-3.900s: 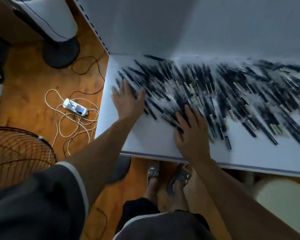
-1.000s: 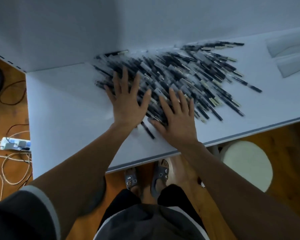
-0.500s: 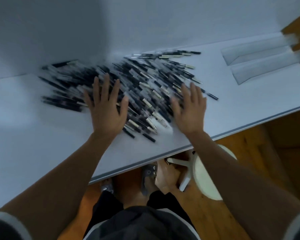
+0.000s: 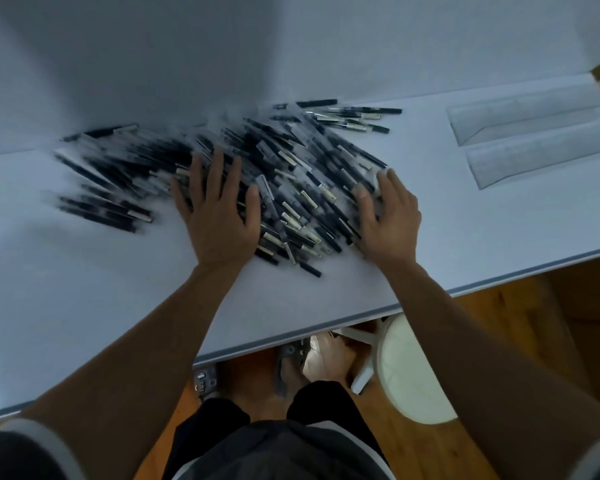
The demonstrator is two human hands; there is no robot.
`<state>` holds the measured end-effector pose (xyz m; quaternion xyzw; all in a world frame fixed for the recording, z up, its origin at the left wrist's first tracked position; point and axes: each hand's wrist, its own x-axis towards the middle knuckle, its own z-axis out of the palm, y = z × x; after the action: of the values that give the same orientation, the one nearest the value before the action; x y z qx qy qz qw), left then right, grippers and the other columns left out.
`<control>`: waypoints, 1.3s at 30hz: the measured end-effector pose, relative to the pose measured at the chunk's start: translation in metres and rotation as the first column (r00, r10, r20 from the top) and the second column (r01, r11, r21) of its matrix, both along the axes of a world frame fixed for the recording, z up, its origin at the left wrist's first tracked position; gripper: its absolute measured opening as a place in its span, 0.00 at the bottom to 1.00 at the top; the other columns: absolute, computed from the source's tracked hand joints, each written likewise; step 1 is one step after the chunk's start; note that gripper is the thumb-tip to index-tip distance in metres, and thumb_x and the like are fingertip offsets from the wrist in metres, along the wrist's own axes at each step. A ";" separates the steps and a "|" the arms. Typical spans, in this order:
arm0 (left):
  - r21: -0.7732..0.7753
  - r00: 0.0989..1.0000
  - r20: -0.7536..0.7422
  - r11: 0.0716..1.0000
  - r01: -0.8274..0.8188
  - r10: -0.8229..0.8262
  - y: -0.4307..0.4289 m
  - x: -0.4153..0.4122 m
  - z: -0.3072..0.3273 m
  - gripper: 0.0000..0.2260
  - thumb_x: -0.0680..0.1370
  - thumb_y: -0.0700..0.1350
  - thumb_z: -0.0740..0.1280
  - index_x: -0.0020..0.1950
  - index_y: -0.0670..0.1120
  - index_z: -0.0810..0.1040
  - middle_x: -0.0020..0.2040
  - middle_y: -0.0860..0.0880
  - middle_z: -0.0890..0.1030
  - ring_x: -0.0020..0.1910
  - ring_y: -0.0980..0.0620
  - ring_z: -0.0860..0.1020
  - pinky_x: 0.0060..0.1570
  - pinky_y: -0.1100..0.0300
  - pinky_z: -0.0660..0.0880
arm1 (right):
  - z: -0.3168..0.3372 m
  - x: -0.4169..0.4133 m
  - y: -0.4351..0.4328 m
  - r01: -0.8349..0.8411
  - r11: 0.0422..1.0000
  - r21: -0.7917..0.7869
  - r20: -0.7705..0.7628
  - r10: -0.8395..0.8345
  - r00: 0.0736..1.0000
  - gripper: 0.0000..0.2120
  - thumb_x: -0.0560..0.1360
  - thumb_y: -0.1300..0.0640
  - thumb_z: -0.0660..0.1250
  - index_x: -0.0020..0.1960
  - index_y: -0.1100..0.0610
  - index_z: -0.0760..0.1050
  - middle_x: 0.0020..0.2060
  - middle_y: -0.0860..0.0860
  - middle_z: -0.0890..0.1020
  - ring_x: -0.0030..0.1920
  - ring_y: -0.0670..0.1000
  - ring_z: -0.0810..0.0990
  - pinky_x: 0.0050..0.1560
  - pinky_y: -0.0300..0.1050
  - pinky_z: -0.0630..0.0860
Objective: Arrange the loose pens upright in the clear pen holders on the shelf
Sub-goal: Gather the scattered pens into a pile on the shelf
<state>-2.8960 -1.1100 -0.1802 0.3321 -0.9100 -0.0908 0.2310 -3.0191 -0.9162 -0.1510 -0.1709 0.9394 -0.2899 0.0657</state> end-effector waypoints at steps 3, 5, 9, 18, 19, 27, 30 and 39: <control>0.012 0.999 -0.017 1.000 -0.028 0.028 0.007 -0.010 0.002 0.20 0.82 0.54 0.55 0.69 0.47 0.74 0.73 0.49 0.69 0.75 0.44 0.61 0.74 0.41 0.47 | 0.000 -0.001 -0.006 -0.009 0.996 -0.083 0.074 0.015 0.997 0.29 0.81 0.45 0.55 0.75 0.61 0.63 0.76 0.59 0.63 0.76 0.57 0.59 0.75 0.59 0.56; 0.038 0.998 -0.009 0.998 -0.056 0.056 0.011 -0.015 0.004 0.20 0.82 0.54 0.56 0.69 0.48 0.74 0.74 0.49 0.68 0.75 0.44 0.61 0.74 0.40 0.47 | 0.001 0.012 -0.018 -0.050 0.989 -0.142 0.131 0.069 0.989 0.28 0.82 0.47 0.57 0.76 0.60 0.61 0.77 0.57 0.60 0.78 0.55 0.55 0.77 0.57 0.53; 0.208 0.999 -0.046 0.978 -0.013 0.024 0.015 -0.014 0.013 0.21 0.82 0.56 0.54 0.72 0.49 0.70 0.76 0.49 0.64 0.77 0.46 0.56 0.74 0.42 0.43 | 0.007 0.019 -0.021 -0.035 0.943 -0.332 0.159 0.092 0.983 0.24 0.82 0.51 0.59 0.75 0.60 0.64 0.76 0.55 0.63 0.76 0.50 0.59 0.75 0.43 0.57; 0.340 0.896 0.011 0.841 -0.421 0.444 -0.071 0.061 0.018 0.26 0.80 0.55 0.59 0.74 0.42 0.67 0.76 0.36 0.56 0.76 0.34 0.52 0.73 0.43 0.49 | 0.004 0.016 -0.004 0.040 0.972 -0.230 0.233 0.015 0.972 0.26 0.81 0.47 0.58 0.76 0.57 0.64 0.77 0.53 0.60 0.77 0.50 0.55 0.77 0.59 0.51; 0.384 0.890 0.081 0.810 -0.443 0.449 -0.077 0.061 0.016 0.28 0.80 0.56 0.59 0.75 0.42 0.63 0.77 0.35 0.53 0.76 0.34 0.49 0.74 0.44 0.47 | 0.004 0.021 -0.008 0.039 0.971 -0.237 0.226 0.016 0.974 0.26 0.81 0.46 0.58 0.76 0.56 0.64 0.77 0.53 0.60 0.77 0.51 0.55 0.76 0.60 0.51; 0.477 0.961 0.099 0.835 -0.273 0.257 -0.033 0.031 0.013 0.30 0.80 0.61 0.54 0.78 0.49 0.56 0.80 0.45 0.49 0.78 0.42 0.43 0.76 0.46 0.41 | 0.001 0.036 -0.019 0.082 0.978 -0.193 0.228 -0.036 0.973 0.26 0.82 0.45 0.57 0.77 0.53 0.63 0.78 0.50 0.57 0.78 0.51 0.50 0.78 0.55 0.43; 0.541 0.977 0.015 0.820 -0.185 0.211 -0.029 0.037 0.018 0.29 0.80 0.61 0.55 0.78 0.51 0.57 0.80 0.47 0.49 0.78 0.45 0.43 0.75 0.46 0.41 | 0.002 0.038 -0.021 0.084 0.977 -0.195 0.226 -0.038 0.973 0.25 0.82 0.45 0.57 0.77 0.51 0.62 0.78 0.49 0.57 0.78 0.50 0.50 0.78 0.54 0.43; 0.495 0.945 0.197 0.806 -0.325 0.260 -0.074 0.028 0.015 0.29 0.80 0.63 0.50 0.79 0.52 0.53 0.80 0.46 0.46 0.78 0.45 0.40 0.74 0.41 0.37 | 0.000 0.039 -0.023 0.089 0.983 -0.158 0.215 -0.054 0.975 0.25 0.82 0.45 0.58 0.77 0.50 0.62 0.78 0.48 0.57 0.78 0.51 0.51 0.77 0.56 0.49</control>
<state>-2.8676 -1.1842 -0.1653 0.5231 -0.8011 -0.2769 0.0889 -2.9806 -0.9394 -0.1505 -0.1101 0.9053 -0.3859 0.1395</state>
